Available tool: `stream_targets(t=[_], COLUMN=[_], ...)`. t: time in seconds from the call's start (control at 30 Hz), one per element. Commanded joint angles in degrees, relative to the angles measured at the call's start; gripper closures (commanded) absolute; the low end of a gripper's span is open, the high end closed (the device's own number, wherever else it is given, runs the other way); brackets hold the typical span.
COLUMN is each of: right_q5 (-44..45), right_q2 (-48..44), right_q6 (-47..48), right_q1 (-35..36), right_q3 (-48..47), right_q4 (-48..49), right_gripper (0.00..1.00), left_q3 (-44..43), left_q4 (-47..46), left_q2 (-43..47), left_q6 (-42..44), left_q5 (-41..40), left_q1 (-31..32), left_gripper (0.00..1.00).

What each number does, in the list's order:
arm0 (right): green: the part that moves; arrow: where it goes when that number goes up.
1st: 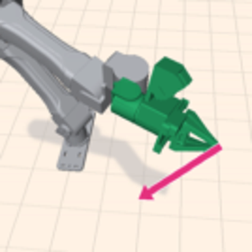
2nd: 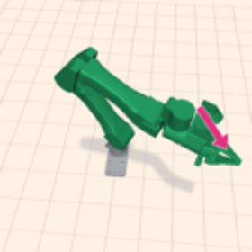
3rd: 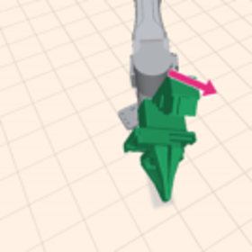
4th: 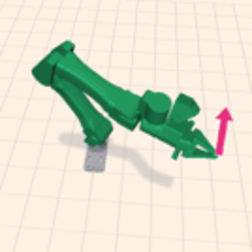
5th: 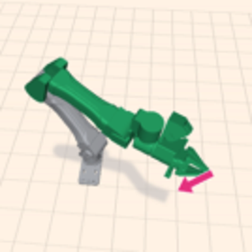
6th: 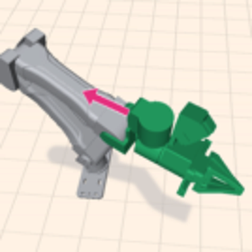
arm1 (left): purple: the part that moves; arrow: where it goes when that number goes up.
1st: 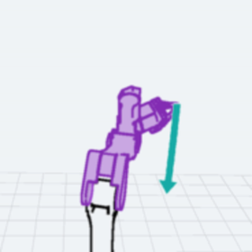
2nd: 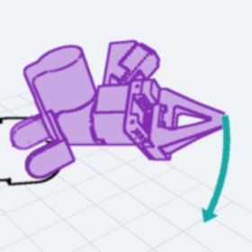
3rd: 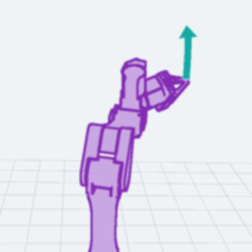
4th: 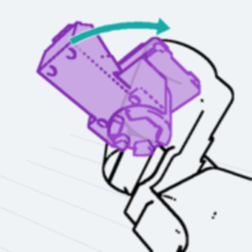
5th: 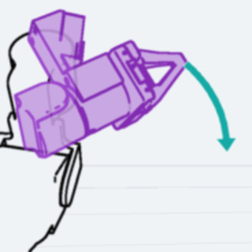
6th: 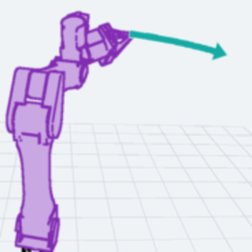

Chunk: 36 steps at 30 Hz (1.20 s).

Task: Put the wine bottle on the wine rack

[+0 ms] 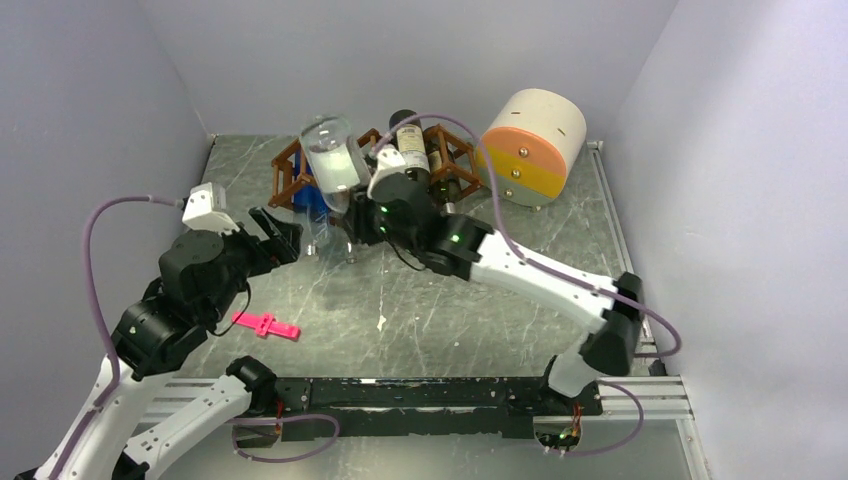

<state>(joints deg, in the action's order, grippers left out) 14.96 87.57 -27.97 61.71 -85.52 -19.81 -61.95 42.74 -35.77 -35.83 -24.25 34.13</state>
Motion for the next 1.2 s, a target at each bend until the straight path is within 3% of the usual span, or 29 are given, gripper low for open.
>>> stream_targets(t=[0.0, 0.2, 0.4, 0.97, 1.17], right_q5=[10.6, 15.3, 12.4, 3.1, 1.6], right_q2=[6.0, 15.5, 22.0, 29.5, 30.4], right_q6=[-5.0, -9.1, -14.0, -19.8, -19.5], right_q1=[-0.1, -1.0, -4.1, -8.1, -8.2], right_q3=[-12.3, -21.9, -27.7, -30.0, -30.1], right_q4=[10.4, 9.3, 5.7, 3.4, 3.7], right_gripper=[1.0, 1.0, 1.0, 1.0, 0.86], left_q3=[-2.2, -1.3, -2.1, 1.5, 1.8], left_q4=[4.8, 3.0, 5.4, 5.8, 4.7], left_q2=[1.5, 7.2, 7.2, 6.5, 6.4], left_q6=[-1.5, 4.6, 4.8, 4.1, 4.7], left_q5=[-3.6, -2.1, -3.3, 0.5, 1.8], left_q1=[0.2, 0.2, 0.2, 0.2, 0.2], left_gripper=[0.0, 0.0, 0.0, 0.0, 0.0])
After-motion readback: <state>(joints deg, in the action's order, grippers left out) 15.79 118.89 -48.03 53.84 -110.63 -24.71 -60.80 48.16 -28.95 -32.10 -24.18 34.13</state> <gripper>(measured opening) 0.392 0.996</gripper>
